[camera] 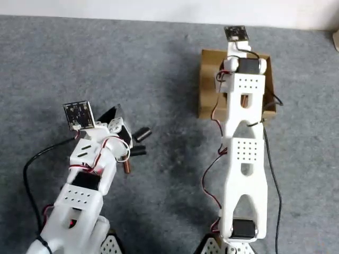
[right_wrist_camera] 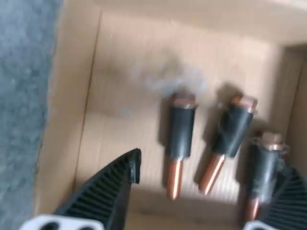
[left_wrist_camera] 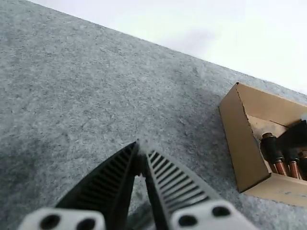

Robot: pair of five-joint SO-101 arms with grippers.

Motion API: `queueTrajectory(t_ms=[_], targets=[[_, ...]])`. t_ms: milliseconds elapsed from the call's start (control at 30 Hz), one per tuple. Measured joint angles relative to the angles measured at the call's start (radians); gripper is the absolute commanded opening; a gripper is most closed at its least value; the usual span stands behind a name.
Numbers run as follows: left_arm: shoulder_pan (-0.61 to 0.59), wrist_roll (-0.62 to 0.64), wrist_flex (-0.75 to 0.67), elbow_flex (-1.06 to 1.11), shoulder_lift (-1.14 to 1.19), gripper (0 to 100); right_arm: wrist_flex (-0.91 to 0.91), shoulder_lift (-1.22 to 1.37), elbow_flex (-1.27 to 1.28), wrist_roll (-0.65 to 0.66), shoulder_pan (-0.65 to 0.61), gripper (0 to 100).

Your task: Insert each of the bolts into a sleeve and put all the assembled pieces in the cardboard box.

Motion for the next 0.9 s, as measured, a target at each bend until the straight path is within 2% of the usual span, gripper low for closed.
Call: queueTrajectory(t_ms=[167,367,467,633,767,900], targets=[[-0.025,0.021,0.0,0.0,0.0,1,0.028,-0.146,-0.003,0.0,-0.072,39.6],[-0.138,0.153,0.035,-0.04,0.0,1,0.029,-0.331,0.011,-0.002,-0.226,39.1],[-0.16,0.167,0.097,-0.074,0.0,1,0.029,-0.473,0.143,-0.041,-0.299,36.0],[-0.158,0.17,0.127,-0.083,0.0,1,0.029,-0.761,0.419,-0.132,-0.305,34.8],[-0.16,0.17,0.127,-0.083,0.0,1,0.029,-1.048,0.615,-0.135,-0.373,34.8],[-0.175,0.17,0.127,-0.083,0.0,1,0.029,-1.347,0.901,-0.075,-0.522,34.8]])
